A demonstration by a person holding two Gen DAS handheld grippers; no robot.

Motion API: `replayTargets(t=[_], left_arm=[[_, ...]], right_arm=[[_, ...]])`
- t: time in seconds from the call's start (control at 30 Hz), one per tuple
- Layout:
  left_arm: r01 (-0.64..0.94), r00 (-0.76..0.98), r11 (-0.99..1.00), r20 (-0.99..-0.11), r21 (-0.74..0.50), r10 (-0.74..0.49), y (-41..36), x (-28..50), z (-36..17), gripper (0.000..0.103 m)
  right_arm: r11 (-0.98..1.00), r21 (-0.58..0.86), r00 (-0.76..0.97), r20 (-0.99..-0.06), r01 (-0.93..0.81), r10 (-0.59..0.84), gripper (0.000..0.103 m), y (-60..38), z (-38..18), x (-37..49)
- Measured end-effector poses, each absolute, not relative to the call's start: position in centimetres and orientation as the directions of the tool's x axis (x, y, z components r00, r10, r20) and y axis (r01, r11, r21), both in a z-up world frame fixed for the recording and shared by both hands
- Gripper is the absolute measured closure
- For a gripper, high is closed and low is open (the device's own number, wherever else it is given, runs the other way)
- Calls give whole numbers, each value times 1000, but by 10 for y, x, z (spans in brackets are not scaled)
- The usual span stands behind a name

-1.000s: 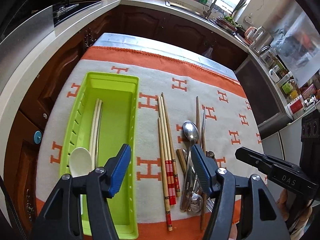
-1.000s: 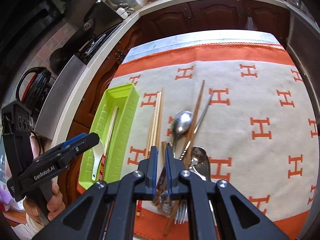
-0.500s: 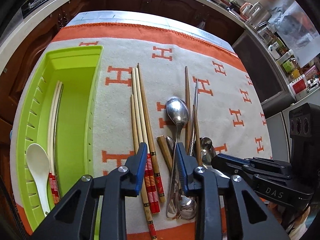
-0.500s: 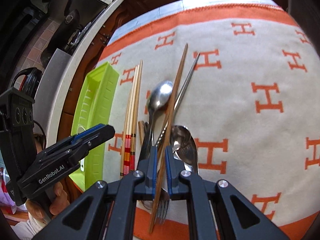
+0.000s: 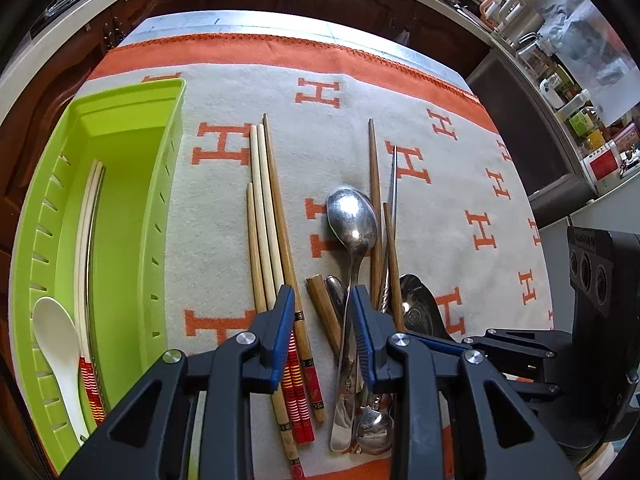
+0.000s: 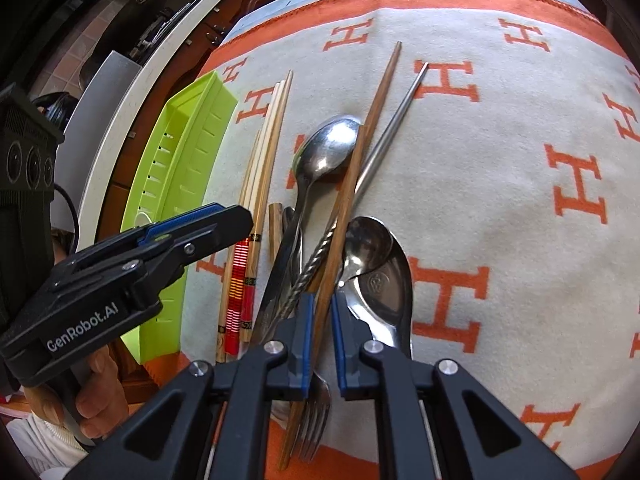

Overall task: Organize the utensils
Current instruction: 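Grasp a brown wooden chopstick with the right tool while the left tool grasps a steel spoon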

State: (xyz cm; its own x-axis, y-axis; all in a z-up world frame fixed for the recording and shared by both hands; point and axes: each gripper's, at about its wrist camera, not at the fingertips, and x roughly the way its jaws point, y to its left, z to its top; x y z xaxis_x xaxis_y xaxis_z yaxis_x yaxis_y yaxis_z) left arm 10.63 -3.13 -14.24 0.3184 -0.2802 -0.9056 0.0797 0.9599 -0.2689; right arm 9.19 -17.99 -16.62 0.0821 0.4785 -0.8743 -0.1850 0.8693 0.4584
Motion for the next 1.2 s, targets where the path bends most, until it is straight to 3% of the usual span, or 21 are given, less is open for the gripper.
replayTargets(t=[1.0, 1.03, 1.1, 1.2], left_arm=[[65, 279, 898, -856, -435, -434, -51, 147, -177, 76], [64, 277, 893, -852, -445, -444, -51, 148, -178, 77], [55, 257, 883, -848, -467, -464, -53, 150, -182, 89], [43, 268, 873, -837, -485, -478, -53, 150, -184, 91]], right_arm=[[814, 577, 176, -795, -75, 580, 96, -228, -162, 98], [812, 580, 176, -793, -73, 583, 96, -229, -162, 98], [809, 583, 179, -791, -71, 586, 96, -229, -162, 99], [807, 587, 184, -788, -67, 588, 96, -232, -162, 98]])
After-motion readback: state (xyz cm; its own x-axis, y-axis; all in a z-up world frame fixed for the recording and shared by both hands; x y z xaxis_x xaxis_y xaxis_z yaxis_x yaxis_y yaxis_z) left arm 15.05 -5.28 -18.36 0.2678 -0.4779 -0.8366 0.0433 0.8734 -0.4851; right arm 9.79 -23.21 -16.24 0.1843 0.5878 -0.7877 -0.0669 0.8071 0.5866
